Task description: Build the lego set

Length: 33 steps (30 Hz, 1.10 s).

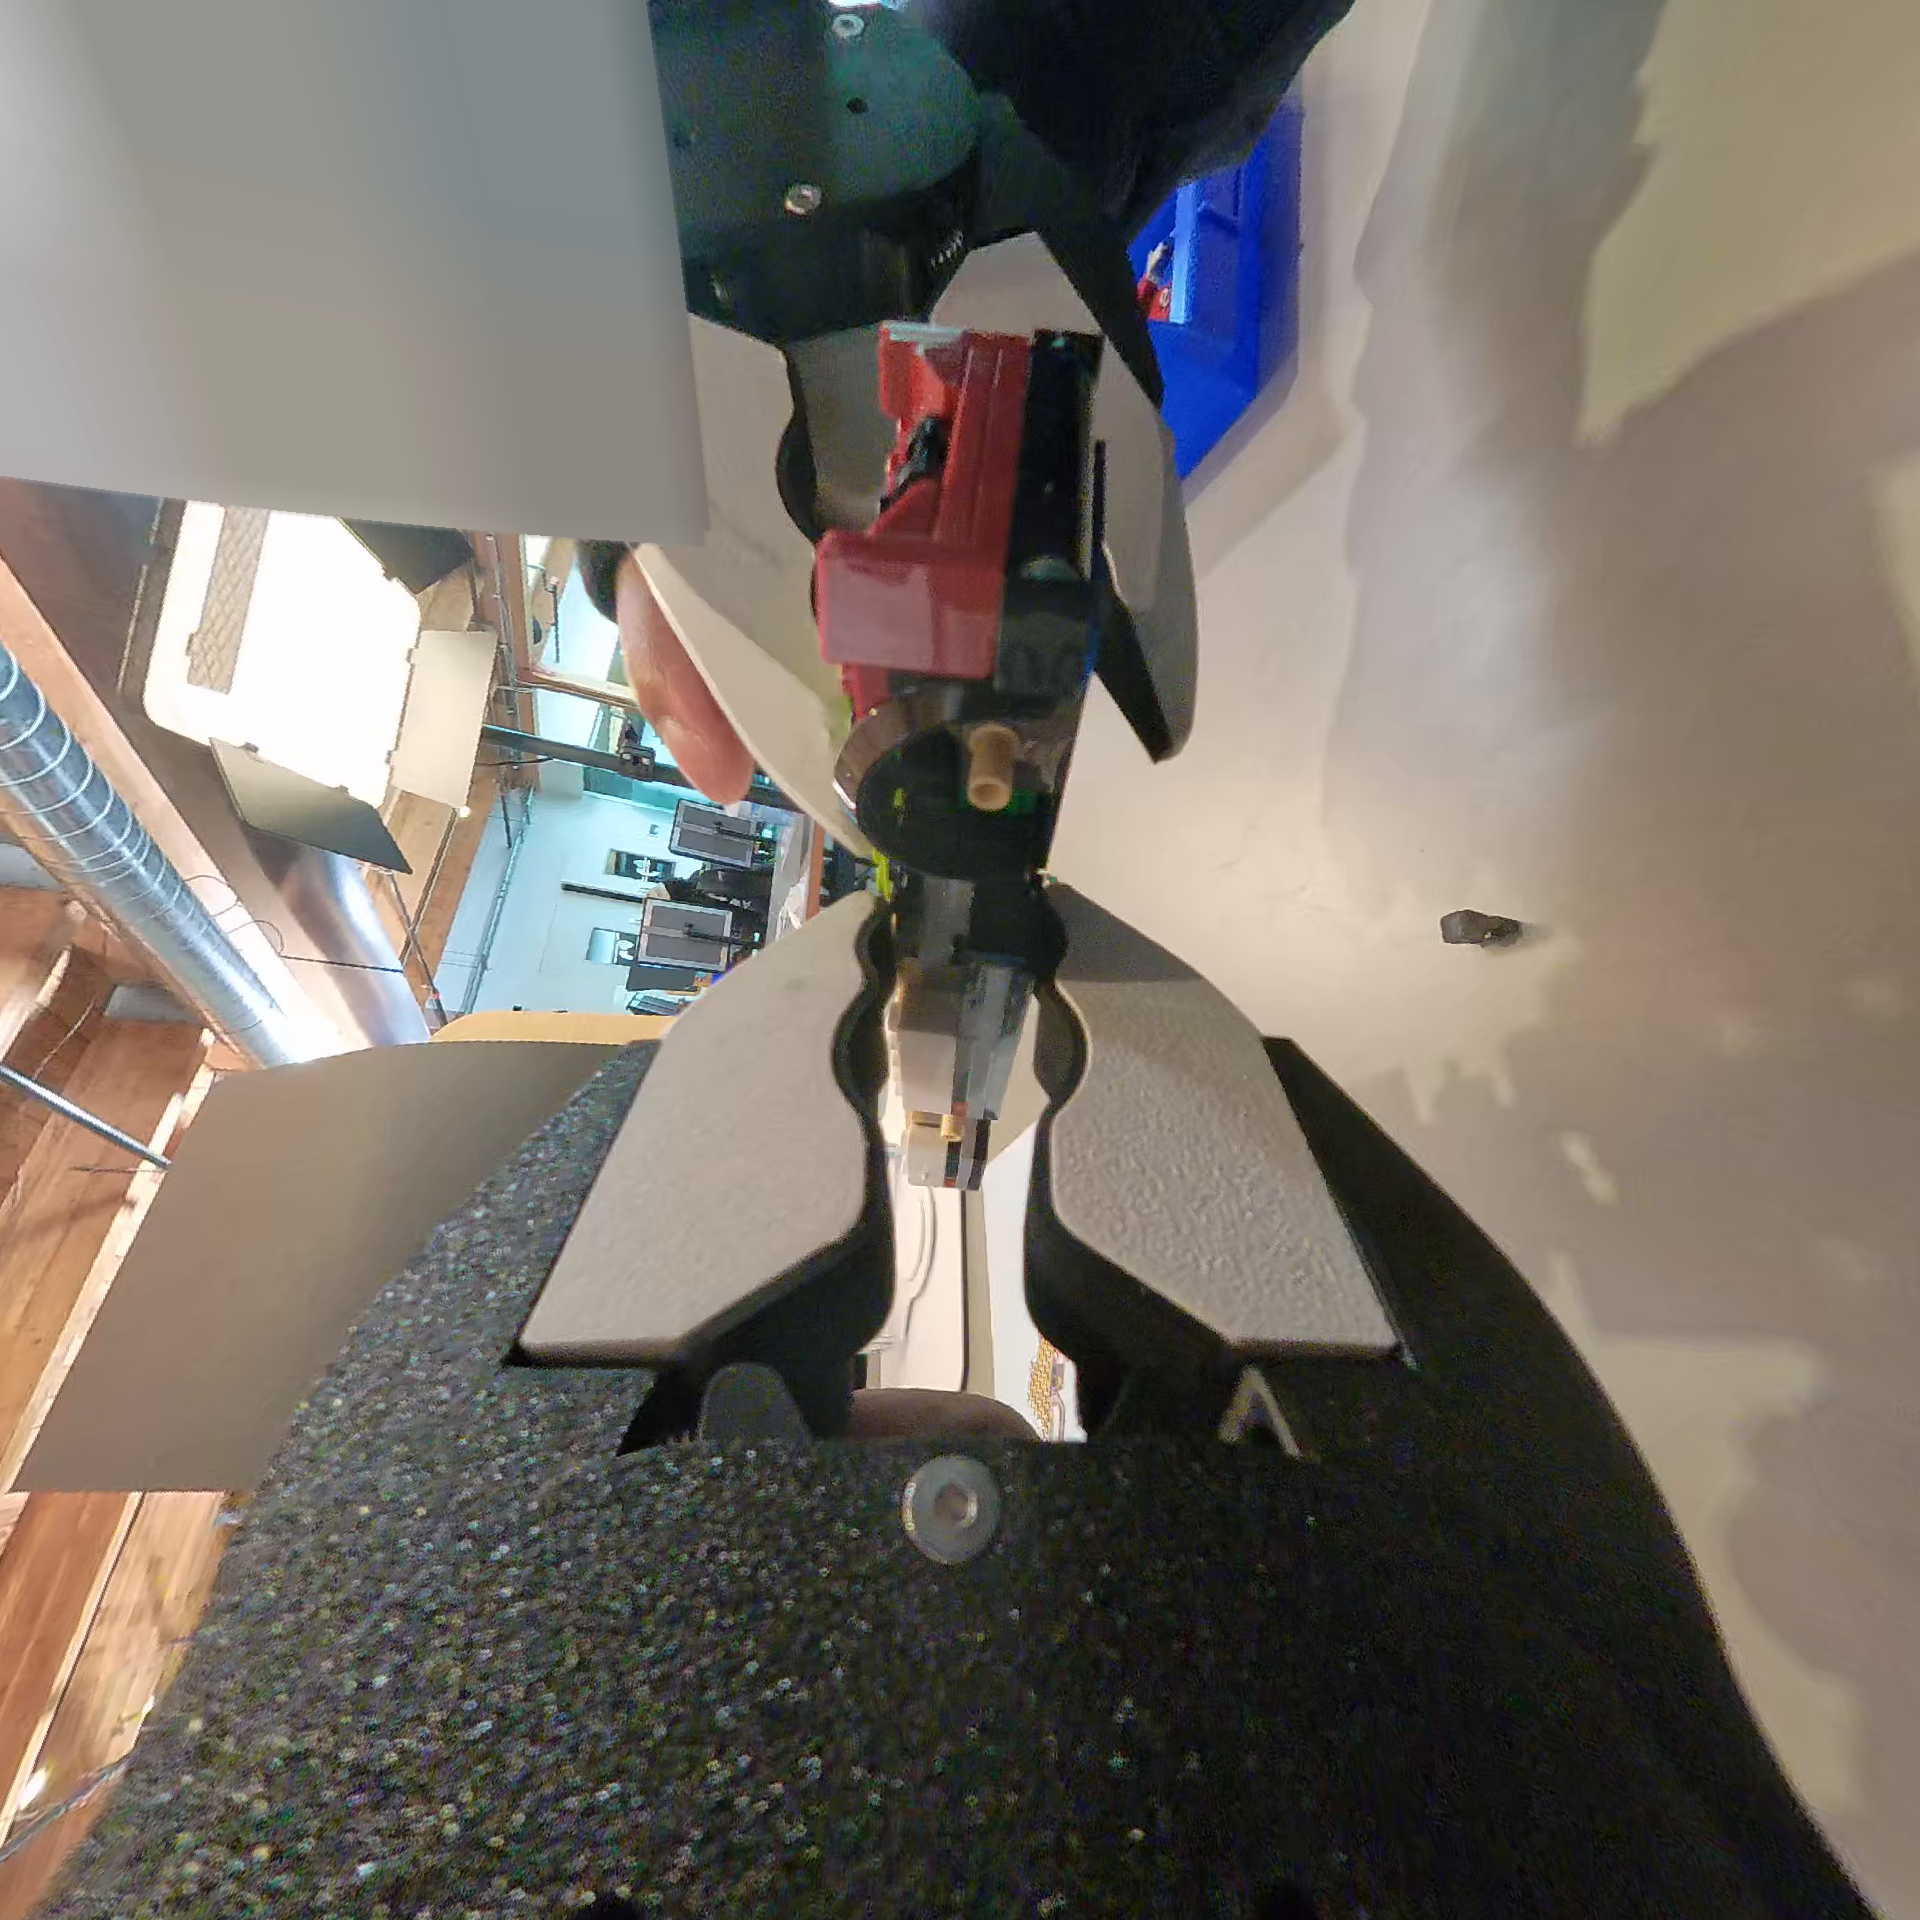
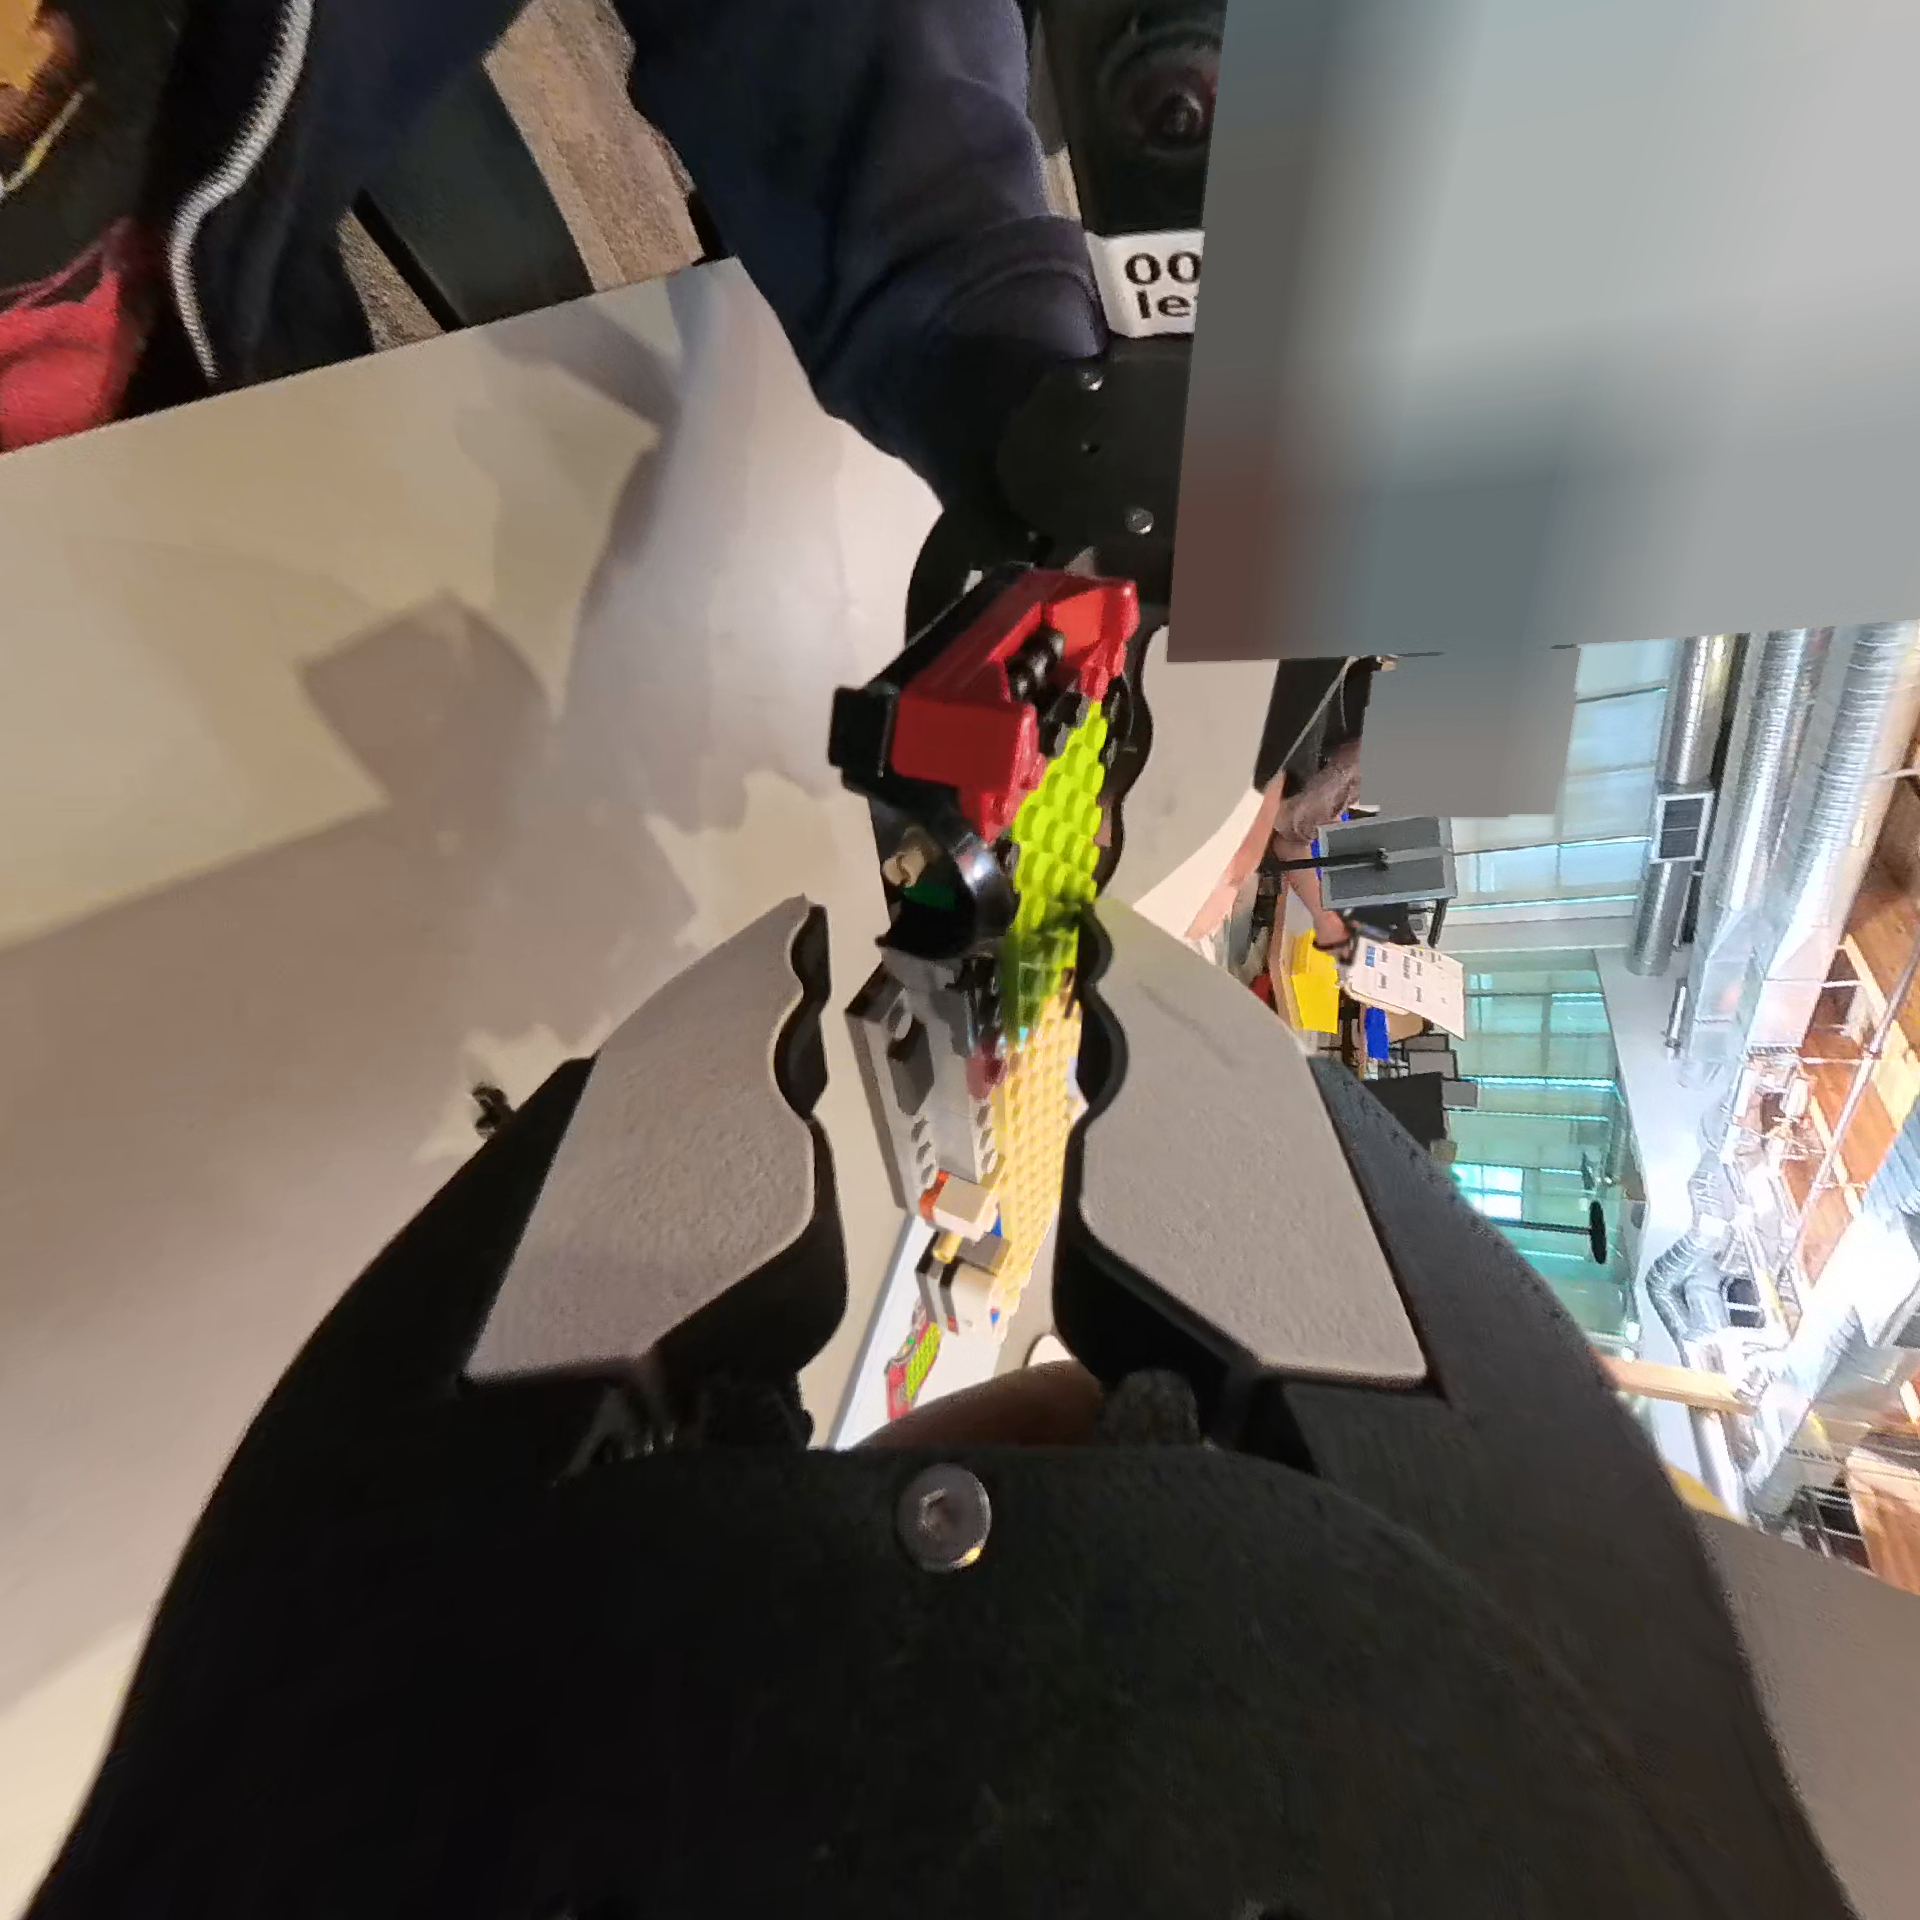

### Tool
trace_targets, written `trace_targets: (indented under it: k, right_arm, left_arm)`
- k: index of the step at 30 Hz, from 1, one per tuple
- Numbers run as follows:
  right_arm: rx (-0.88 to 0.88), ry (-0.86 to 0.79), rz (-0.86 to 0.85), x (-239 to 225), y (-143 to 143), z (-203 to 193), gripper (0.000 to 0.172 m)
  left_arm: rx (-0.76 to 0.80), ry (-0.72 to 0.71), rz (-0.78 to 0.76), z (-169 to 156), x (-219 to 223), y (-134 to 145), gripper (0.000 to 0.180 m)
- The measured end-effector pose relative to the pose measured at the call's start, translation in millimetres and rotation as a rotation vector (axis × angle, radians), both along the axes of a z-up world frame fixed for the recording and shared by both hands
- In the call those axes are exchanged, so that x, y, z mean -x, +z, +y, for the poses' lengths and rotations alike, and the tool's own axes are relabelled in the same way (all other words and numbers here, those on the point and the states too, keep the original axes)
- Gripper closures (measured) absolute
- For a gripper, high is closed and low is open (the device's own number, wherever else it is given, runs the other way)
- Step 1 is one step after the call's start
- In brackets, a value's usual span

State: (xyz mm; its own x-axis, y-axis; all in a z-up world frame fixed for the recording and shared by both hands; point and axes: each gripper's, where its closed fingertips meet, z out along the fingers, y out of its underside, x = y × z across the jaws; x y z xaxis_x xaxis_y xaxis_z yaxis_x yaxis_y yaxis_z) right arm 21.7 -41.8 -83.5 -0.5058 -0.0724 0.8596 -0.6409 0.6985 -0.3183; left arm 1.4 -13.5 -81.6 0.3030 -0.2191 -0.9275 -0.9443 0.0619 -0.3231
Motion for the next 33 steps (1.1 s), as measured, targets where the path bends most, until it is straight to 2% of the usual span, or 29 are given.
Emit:
trace_targets:
  k: [14,19,21,24,31,33]
  right_arm:
    - [0.046,0.035,0.006,0.3,1.3,0.1,0.133]
    - [0.063,-0.025,0.025,6.7,1.2,2.7,0.133]
    - [0.106,-0.028,0.015,4.3,5.0,2.7,0.123]
    - [0.173,-0.026,0.007,0.3,13.5,4.1,0.122]
    - [0.181,-0.012,0.021,-0.4,16.9,2.7,0.144]
    - [0.177,-0.001,0.010,-1.9,16.2,2.4,0.146]
  left_arm:
    - [-0.012,0.005,0.008,0.8,-0.4,-0.9,0.156]
    - [-0.023,0.036,-0.030,3.3,6.7,-1.5,0.156]
    - [-0.046,0.058,-0.051,3.0,11.9,2.2,0.156]
    - [-0.058,0.074,-0.088,0.3,17.5,4.2,0.156]
    - [-0.045,0.045,-0.094,-1.0,10.9,3.1,0.156]
    - [-0.039,0.047,-0.095,-0.9,9.6,2.1,0.156]
